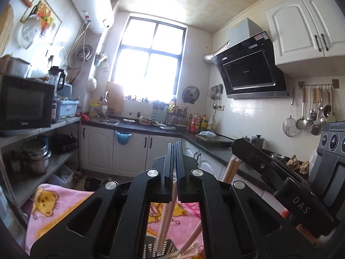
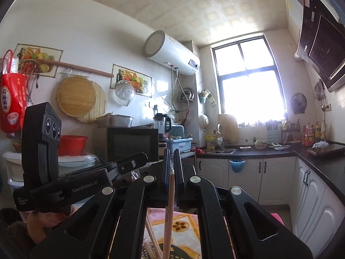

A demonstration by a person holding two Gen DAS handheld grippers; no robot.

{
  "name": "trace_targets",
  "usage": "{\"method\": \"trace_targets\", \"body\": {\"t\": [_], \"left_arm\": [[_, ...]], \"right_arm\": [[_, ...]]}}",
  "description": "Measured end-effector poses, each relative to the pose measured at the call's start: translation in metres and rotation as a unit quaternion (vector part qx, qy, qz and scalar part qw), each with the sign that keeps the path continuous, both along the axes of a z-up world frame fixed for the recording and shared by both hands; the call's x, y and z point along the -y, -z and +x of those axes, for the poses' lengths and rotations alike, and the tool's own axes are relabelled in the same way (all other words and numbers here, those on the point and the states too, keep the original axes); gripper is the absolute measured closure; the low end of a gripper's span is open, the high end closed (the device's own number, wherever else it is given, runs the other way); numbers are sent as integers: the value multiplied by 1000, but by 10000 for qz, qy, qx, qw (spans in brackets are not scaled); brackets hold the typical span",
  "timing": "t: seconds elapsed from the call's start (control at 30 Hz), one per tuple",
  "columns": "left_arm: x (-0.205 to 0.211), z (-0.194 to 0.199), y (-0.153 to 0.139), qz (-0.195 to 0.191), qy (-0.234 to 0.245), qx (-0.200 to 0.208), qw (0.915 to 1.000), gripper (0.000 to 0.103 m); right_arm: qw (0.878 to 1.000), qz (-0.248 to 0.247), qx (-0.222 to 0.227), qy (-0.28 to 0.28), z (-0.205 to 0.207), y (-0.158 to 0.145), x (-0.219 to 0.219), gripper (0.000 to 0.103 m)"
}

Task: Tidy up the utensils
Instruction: 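Lift both held chopstick pairs up over the green caddy, then lower both held chopstick pairs into the green caddy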

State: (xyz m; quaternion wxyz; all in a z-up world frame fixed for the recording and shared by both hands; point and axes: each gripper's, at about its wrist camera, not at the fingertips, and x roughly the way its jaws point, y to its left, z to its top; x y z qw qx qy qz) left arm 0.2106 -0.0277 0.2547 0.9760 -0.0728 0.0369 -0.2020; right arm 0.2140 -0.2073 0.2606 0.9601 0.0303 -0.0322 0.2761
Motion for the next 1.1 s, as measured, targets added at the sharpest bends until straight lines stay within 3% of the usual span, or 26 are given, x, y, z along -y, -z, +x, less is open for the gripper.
{"method": "trace_targets", "body": {"t": [0.5,0.8,1.1], "left_arm": [[-5,57,73,-84,-6,-836,9965,102],[2,70,112,89,-35,-1454,9893,102],[2,64,132,146,-62,-1658,9860,102]], "right_arm": [[9964,-347,-709,298,61,65,-16,99],[9901,-416,-1276,423,78,105,-20,99],[9832,-414,-1713,465,81,128,-21,98]]}}
